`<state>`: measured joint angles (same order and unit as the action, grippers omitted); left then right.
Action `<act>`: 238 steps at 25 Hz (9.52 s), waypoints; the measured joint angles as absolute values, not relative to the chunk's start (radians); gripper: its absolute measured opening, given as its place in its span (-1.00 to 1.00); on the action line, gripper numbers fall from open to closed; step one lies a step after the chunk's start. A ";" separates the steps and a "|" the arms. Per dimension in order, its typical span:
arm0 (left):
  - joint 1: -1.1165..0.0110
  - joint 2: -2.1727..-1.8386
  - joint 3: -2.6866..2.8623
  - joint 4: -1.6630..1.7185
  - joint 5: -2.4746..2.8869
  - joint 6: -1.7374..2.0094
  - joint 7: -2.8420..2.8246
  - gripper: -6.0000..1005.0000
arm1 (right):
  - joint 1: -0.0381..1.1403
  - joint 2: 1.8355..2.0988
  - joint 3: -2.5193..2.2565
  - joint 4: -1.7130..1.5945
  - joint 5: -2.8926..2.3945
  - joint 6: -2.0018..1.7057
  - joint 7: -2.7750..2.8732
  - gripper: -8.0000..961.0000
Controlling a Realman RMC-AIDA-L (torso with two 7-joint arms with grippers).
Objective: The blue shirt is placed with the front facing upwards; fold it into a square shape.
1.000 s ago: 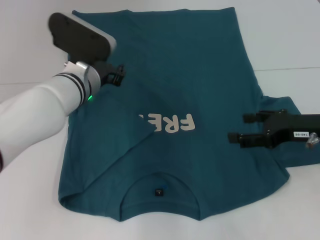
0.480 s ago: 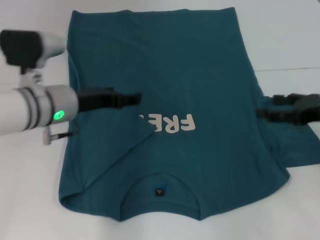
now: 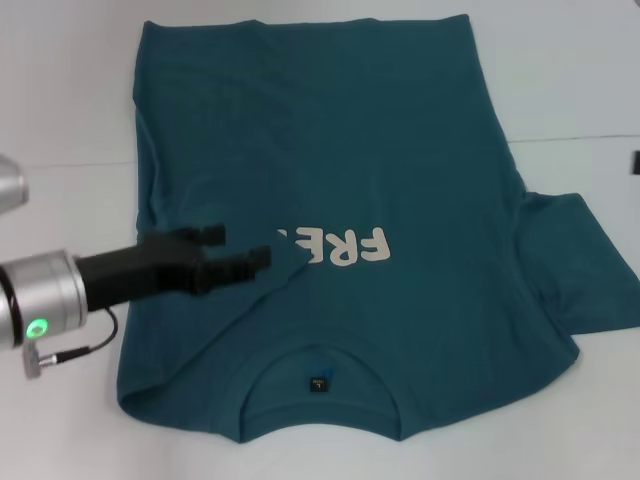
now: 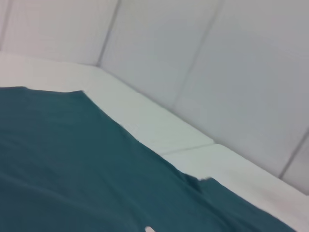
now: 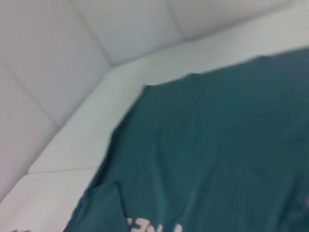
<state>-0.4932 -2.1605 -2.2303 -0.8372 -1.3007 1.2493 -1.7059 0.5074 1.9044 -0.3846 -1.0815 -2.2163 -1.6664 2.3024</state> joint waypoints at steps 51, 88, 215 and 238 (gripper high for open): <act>-0.520 -2.158 -2.218 -0.693 -1.304 1.149 -1.534 0.75 | 0.633 1.806 -0.447 -0.819 -2.708 -1.429 2.573 0.93; -0.525 -2.162 -2.214 -0.676 -1.302 1.173 -1.505 0.74 | 0.655 1.831 -0.444 -0.599 -2.680 -1.226 2.519 0.93; -0.549 -2.161 -2.209 -0.614 -1.297 1.138 -1.482 0.74 | 0.598 1.780 -0.555 -0.622 -2.467 -1.342 2.536 -0.89; -0.549 -2.162 -2.210 -0.601 -1.295 1.137 -1.480 0.74 | 0.606 1.815 -0.567 -0.610 -2.586 -1.216 2.548 0.76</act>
<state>-0.5491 -2.1617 -2.2095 -0.6011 -1.2947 1.1366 -1.4802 0.6062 1.8145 -0.5673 -0.6099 -2.5864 -1.2157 2.5484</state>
